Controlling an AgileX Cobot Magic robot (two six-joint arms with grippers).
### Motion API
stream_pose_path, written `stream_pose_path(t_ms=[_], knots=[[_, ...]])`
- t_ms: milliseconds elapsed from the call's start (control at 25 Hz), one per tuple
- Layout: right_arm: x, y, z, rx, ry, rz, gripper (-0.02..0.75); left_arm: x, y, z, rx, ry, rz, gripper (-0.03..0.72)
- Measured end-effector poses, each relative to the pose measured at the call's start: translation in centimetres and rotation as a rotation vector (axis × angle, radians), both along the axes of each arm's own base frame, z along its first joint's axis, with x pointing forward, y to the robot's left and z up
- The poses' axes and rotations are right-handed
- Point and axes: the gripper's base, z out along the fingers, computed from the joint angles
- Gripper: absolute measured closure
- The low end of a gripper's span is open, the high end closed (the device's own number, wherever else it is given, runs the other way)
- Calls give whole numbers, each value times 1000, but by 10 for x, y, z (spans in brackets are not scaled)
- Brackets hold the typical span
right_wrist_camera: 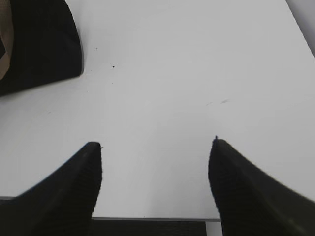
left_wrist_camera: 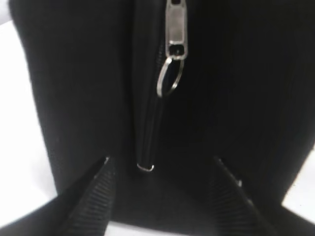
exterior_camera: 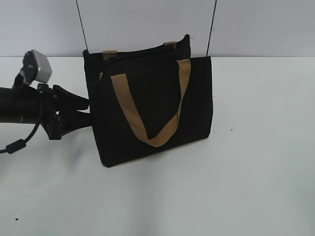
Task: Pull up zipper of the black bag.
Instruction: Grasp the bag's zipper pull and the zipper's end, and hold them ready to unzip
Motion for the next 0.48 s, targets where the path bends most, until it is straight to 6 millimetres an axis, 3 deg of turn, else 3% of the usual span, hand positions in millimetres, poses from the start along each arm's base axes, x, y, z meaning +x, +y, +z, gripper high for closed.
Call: stream_pose_path(t_ms=[200,480], knots=[[0,0,0,0,0,0,221,7,-19,-5,89,-11,-18,219],[0,0,0,0,1,0,221,24,-24,-11,88,16,11,219]])
